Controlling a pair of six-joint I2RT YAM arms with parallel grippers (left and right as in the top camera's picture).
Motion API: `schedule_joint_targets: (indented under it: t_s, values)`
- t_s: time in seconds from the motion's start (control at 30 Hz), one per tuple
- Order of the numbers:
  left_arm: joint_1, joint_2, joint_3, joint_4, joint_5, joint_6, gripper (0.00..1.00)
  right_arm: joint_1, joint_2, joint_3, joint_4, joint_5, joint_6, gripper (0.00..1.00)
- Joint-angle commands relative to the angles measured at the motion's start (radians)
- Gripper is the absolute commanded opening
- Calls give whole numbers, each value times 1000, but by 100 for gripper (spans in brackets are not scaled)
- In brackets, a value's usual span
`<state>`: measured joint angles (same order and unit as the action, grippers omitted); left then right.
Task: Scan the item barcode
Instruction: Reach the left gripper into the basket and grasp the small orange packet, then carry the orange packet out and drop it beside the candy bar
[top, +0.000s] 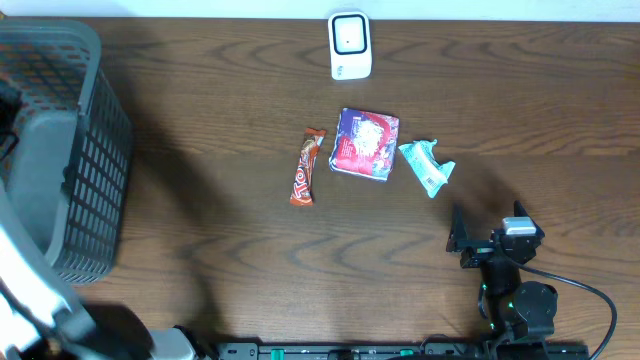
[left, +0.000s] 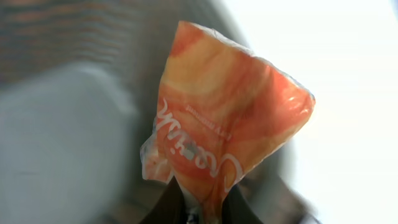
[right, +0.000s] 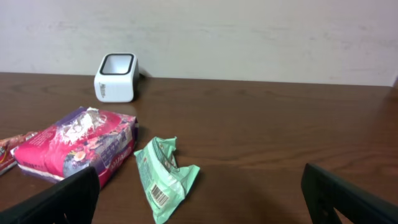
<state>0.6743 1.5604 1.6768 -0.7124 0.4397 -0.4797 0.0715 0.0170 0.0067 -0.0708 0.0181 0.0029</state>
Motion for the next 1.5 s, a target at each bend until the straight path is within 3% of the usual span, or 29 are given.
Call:
schedule_joint_targets:
  t_s: [0.0,0.17,0.3,0.37,0.57,0.8,1.07,1.1,1.17,1.2,1.33,1.47]
  values:
    - [-76,-106,10,-42,263,-82,7,7,-4,-2,-4,-1,3,99]
    - [-326,-184,10,-148,162,-13,7,7,-4,-2,-4,-1,3,99]
    - [-617,-149,2,-284,-153,74,7,7,-4,-2,-4,-1,3,99]
    - [-725,-118,-11,-317,-231,80,8,7,-4,-2,-4,-1,3,99]
    - [-1005,48,-40,-322,-262,79,7,7,-4,-2,-4,-1,3,99]
    - [-1152,284,-40,-283,-275,74,7,7,-4,-2,-4,-1,3,99]
    - [-1162,448,-40,-241,-275,70,8,7,-4,-2,-4,-1,3,99]
    - [-1162,458,-40,-237,-275,60,15,7,-4,-2,-4,-1,3,99]
    - [-1162,465,-40,-229,-270,48,52,7,-4,-2,-4,-1,3,99]
    - [-1162,465,-40,-221,-269,49,62,7,-4,-2,-4,-1,3,99]
    - [-1146,451,-6,-230,-268,49,78,7,-4,-2,-4,-1,3,99]
    - [-1096,390,54,-277,-269,49,79,7,-4,-2,-4,-1,3,99]
